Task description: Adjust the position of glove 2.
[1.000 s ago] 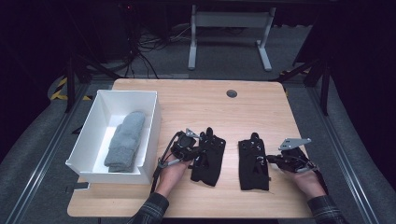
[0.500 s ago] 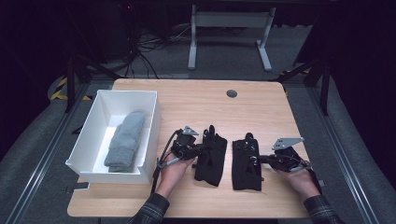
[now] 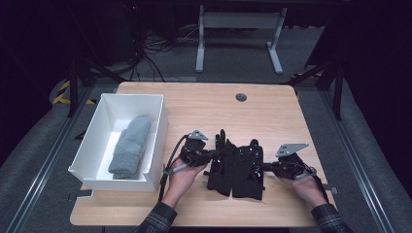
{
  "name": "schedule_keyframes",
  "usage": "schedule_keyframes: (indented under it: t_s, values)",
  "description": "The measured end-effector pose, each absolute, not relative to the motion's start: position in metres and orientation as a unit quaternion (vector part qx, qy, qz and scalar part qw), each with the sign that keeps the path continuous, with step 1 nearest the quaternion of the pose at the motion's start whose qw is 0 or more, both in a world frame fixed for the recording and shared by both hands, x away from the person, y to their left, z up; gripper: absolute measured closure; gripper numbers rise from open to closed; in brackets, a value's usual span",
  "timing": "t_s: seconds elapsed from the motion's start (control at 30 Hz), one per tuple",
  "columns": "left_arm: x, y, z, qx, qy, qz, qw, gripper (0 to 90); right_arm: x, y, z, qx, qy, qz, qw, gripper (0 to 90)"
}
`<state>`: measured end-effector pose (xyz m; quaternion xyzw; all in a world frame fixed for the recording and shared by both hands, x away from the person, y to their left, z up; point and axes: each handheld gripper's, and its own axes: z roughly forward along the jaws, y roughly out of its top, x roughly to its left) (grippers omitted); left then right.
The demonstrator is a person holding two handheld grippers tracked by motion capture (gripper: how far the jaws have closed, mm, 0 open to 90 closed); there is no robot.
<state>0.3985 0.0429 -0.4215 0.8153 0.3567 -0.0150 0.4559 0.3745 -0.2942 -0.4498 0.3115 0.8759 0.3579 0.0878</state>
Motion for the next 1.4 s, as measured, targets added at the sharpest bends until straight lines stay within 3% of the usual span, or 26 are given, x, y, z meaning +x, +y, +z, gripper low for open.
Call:
schedule_keyframes:
  t_s: [0.47,1.2,1.37,1.4]
  values:
    - [0.392,0.034,-0.411,0.819,0.322,-0.028,0.474,87.4,0.375,-0.261,-0.452,0.282,0.881,0.374,0.067,90.0]
    - [0.384,0.012,-0.428,0.856,0.291,-0.050,0.425,87.1,0.370,-0.204,-0.458,0.243,0.893,0.376,0.054,90.0]
    - [0.382,0.007,-0.434,0.857,0.285,-0.059,0.425,84.3,0.370,-0.204,-0.458,0.243,0.893,0.375,0.055,90.0]
    - [0.382,0.007,-0.434,0.855,0.283,-0.064,0.430,78.2,0.370,-0.206,-0.457,0.243,0.894,0.373,0.058,90.0]
